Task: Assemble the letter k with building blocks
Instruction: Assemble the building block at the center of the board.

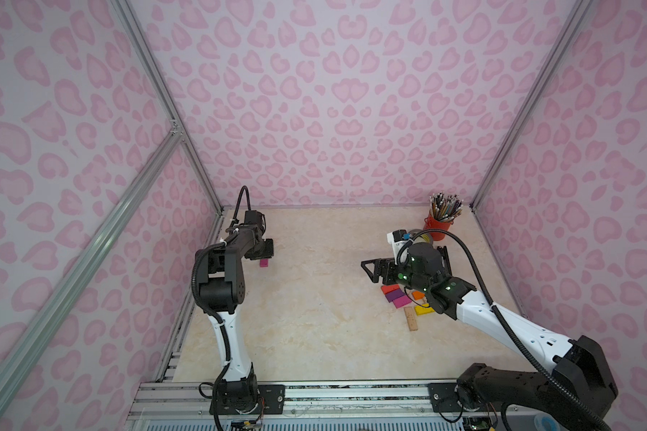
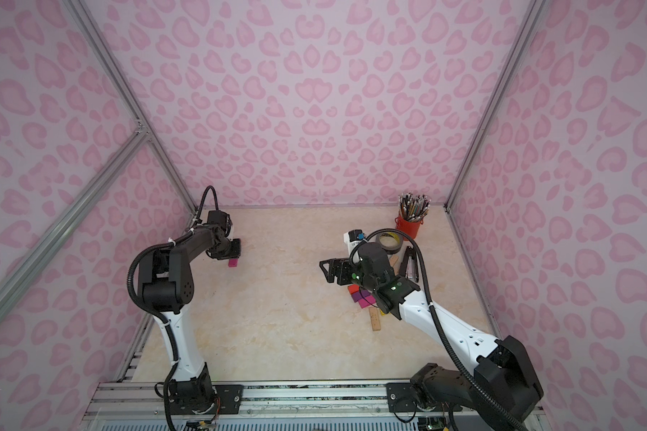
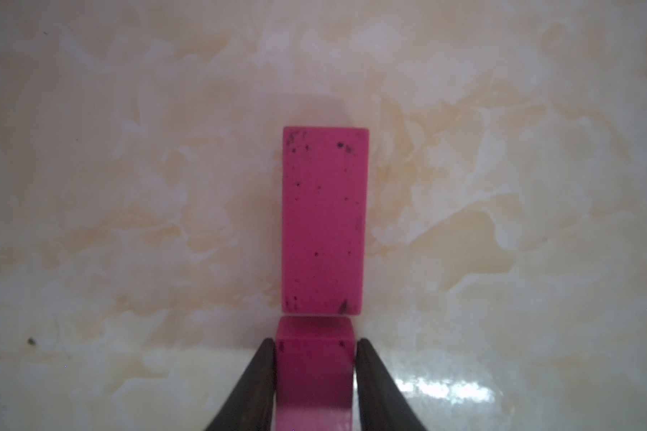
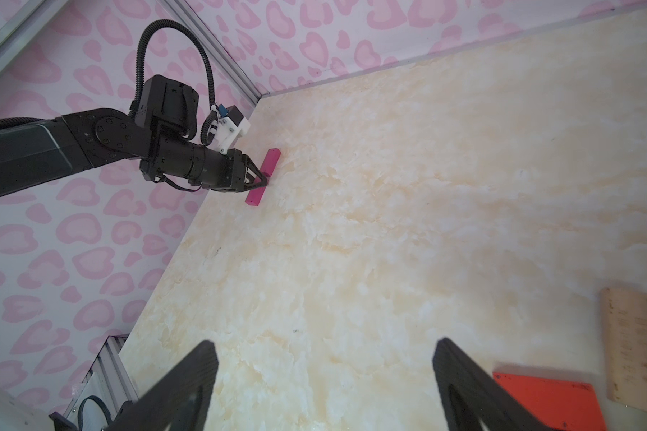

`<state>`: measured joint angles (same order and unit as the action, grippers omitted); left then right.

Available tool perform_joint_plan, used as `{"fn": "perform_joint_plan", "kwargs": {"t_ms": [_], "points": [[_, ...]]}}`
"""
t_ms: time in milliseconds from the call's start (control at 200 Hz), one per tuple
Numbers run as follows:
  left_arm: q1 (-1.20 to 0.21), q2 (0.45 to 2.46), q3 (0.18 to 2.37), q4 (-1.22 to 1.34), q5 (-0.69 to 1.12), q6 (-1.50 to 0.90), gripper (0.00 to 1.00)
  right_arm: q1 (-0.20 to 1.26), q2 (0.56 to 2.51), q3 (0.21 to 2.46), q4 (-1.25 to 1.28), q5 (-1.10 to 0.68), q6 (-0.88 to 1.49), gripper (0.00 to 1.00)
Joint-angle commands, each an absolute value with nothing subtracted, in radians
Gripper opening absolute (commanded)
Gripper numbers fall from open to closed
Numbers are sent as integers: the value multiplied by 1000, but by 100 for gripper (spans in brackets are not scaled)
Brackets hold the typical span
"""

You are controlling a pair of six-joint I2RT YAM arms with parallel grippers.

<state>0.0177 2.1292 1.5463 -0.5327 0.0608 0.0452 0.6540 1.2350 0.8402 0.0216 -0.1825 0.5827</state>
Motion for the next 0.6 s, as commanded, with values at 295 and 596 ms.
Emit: {"fn": "perform_joint_plan", "kwargs": {"t_ms": [295, 596], "points": [[18, 2144, 1568, -550, 63, 47, 34, 653, 1247, 841, 34, -183, 589, 91], [20, 2159, 1581, -554, 63, 51, 35, 650, 1249, 841, 35, -184, 593, 92]]}}
